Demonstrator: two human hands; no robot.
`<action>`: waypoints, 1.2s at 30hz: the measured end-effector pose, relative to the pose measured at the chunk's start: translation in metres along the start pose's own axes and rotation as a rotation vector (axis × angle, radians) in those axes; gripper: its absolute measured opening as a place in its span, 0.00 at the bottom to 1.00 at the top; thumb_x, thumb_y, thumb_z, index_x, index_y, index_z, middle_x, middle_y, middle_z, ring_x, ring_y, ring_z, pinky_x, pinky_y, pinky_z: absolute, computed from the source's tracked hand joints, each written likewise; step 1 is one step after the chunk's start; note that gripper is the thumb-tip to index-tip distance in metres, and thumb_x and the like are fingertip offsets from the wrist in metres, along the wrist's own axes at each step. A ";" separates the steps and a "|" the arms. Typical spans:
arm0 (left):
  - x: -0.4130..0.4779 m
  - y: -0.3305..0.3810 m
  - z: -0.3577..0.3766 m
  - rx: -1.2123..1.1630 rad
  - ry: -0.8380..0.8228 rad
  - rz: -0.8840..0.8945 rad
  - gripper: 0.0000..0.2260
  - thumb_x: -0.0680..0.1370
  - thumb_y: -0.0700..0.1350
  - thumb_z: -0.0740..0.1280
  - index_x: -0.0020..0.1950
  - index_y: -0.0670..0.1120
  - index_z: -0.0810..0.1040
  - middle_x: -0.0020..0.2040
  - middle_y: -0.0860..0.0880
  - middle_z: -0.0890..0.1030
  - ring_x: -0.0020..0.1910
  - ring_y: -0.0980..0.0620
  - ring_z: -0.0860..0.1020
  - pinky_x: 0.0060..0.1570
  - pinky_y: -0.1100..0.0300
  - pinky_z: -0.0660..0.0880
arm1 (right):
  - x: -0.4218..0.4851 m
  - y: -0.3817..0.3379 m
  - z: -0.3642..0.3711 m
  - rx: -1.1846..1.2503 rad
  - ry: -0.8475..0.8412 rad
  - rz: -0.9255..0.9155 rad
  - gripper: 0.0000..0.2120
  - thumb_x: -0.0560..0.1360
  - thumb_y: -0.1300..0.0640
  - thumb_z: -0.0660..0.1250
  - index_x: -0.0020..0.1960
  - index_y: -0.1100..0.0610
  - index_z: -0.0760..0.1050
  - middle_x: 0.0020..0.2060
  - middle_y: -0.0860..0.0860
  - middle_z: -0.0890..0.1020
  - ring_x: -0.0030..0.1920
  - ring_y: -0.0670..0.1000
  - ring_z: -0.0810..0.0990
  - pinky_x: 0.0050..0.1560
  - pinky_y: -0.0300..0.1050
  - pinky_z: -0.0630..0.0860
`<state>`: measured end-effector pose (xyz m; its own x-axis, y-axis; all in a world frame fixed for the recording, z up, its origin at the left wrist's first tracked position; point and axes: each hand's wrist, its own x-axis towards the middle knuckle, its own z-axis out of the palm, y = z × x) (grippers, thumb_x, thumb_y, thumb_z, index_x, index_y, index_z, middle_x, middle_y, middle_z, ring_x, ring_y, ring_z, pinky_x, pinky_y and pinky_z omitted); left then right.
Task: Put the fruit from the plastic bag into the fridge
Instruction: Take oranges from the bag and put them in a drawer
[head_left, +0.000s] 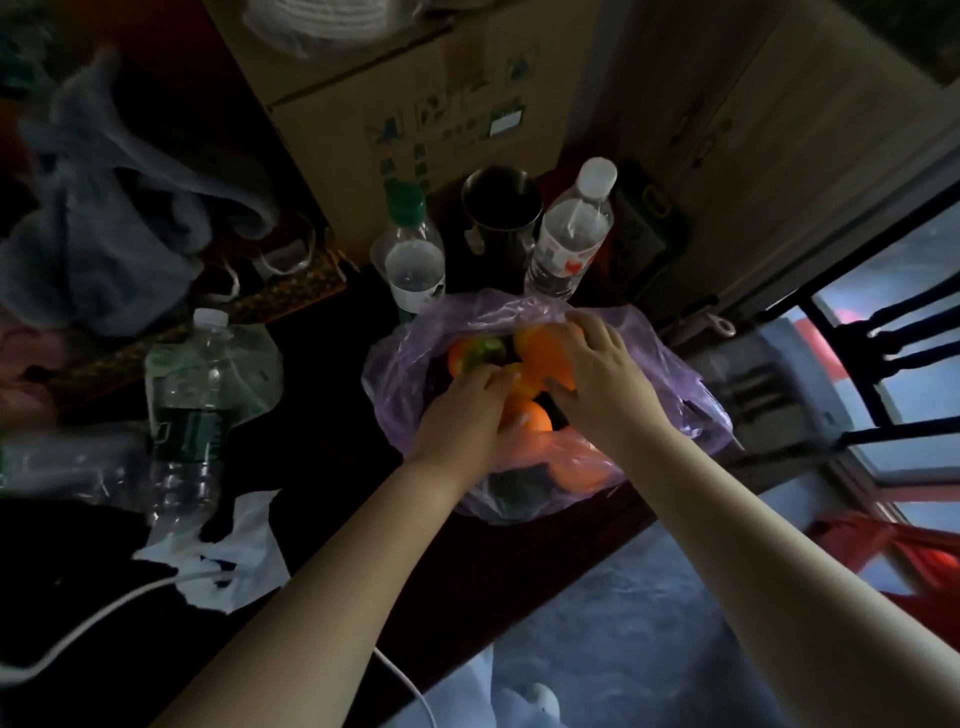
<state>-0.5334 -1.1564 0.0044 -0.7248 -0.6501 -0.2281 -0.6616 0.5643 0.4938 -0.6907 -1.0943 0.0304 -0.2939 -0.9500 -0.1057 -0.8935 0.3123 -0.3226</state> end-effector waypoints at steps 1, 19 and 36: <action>0.002 -0.001 0.003 0.000 -0.013 -0.002 0.21 0.77 0.53 0.64 0.69 0.50 0.68 0.66 0.49 0.69 0.64 0.47 0.69 0.55 0.49 0.74 | 0.002 0.001 0.004 0.003 -0.009 0.011 0.31 0.70 0.56 0.71 0.70 0.54 0.64 0.71 0.56 0.64 0.70 0.59 0.63 0.60 0.55 0.71; 0.002 -0.007 0.039 0.115 -0.087 0.047 0.28 0.71 0.58 0.67 0.68 0.50 0.65 0.62 0.49 0.71 0.60 0.46 0.71 0.54 0.52 0.69 | -0.004 0.013 0.013 0.028 -0.009 0.086 0.38 0.69 0.55 0.72 0.73 0.49 0.58 0.72 0.53 0.61 0.70 0.58 0.61 0.55 0.55 0.72; -0.094 0.080 -0.041 -0.053 0.409 0.316 0.33 0.65 0.50 0.77 0.66 0.43 0.70 0.62 0.44 0.72 0.62 0.44 0.71 0.60 0.52 0.69 | -0.167 -0.026 -0.084 0.117 0.396 0.110 0.38 0.68 0.54 0.74 0.73 0.49 0.59 0.72 0.52 0.62 0.71 0.56 0.60 0.63 0.53 0.67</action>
<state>-0.5097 -1.0709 0.0997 -0.7460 -0.6039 0.2807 -0.4040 0.7455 0.5301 -0.6465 -0.9439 0.1356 -0.5135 -0.8303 0.2167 -0.8118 0.3882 -0.4361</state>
